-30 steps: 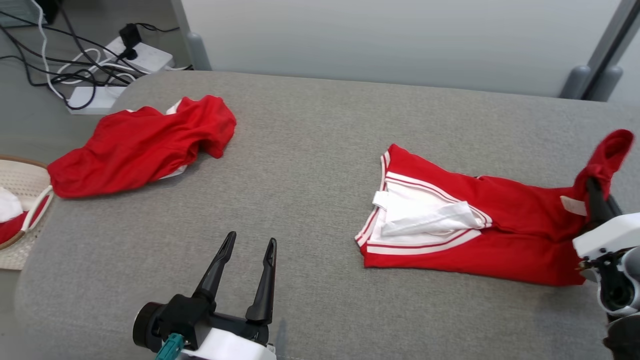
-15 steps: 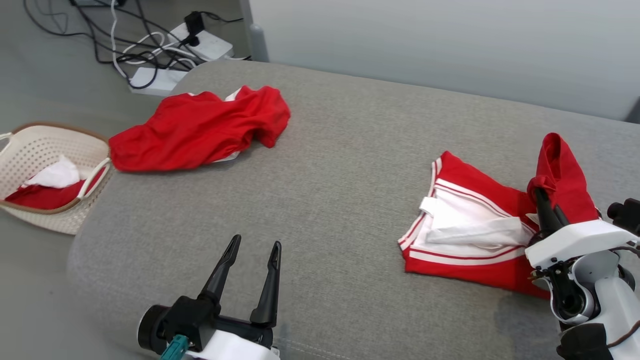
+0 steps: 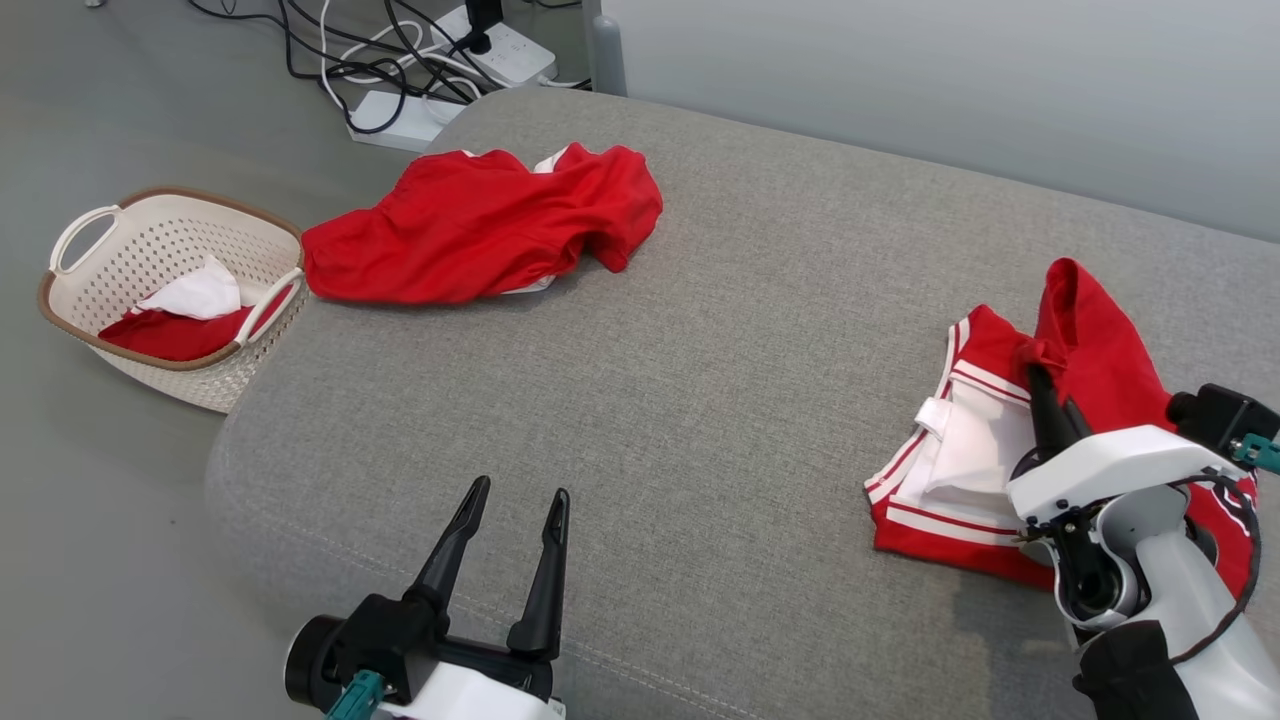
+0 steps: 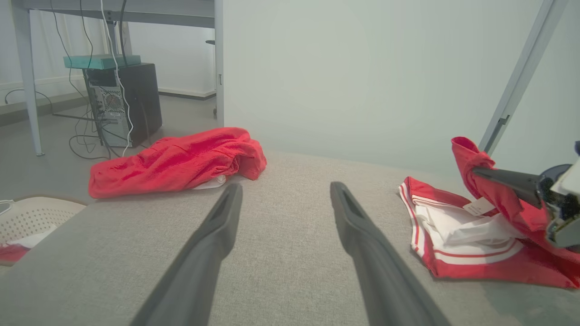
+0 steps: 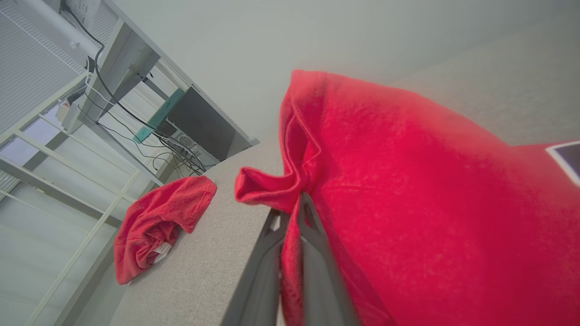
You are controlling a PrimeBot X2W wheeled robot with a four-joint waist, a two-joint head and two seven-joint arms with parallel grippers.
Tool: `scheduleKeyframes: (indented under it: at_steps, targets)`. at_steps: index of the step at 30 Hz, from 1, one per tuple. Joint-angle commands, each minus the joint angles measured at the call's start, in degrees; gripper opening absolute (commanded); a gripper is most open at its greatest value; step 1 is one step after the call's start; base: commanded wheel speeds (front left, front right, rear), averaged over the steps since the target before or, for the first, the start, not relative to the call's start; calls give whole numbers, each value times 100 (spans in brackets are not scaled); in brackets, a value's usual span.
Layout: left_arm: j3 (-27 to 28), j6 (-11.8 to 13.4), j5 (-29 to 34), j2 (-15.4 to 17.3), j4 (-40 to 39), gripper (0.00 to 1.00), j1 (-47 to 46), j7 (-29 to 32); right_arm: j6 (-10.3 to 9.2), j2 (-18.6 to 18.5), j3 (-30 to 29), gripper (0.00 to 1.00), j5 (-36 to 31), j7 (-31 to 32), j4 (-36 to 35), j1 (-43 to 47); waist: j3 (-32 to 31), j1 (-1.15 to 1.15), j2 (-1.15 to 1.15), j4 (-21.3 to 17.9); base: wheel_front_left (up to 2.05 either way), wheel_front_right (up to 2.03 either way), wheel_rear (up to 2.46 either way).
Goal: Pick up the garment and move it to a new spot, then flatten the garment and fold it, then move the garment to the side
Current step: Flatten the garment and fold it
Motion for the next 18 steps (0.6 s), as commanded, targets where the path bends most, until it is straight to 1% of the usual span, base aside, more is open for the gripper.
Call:
scheduleKeyframes:
  at_steps: [1,5,6,14,15,16,17,18]
  targets:
    - [178,66,-34,6,-113,100,-183,-59,11,44,221,0,71,-125,-23,-211,19,0,0,32,0,0,0]
    - [177,72,-56,6,-69,100,-190,-59,11,45,345,0,105,-244,344,-283,44,0,0,66,0,0,0]
    - [165,79,-74,6,-50,100,-197,-59,11,45,396,0,96,-297,544,-328,47,0,0,76,0,0,0]
    - [106,97,-114,6,4,100,-219,-59,11,45,746,0,382,-525,1118,-530,17,0,0,62,0,0,0]
    - [100,98,-117,6,11,100,-225,-59,11,45,815,10,469,-542,1199,-570,15,0,0,61,0,0,0]
    - [94,99,-120,6,17,100,-233,-59,11,45,895,40,548,-565,1273,-612,16,0,0,62,0,0,0]
    - [88,98,-123,6,23,100,-242,-59,11,45,990,95,636,-586,1330,-651,15,0,0,64,0,0,0]
    - [82,96,-126,6,31,100,-252,-59,11,45,1090,100,750,-601,1373,-686,13,0,0,68,0,0,0]
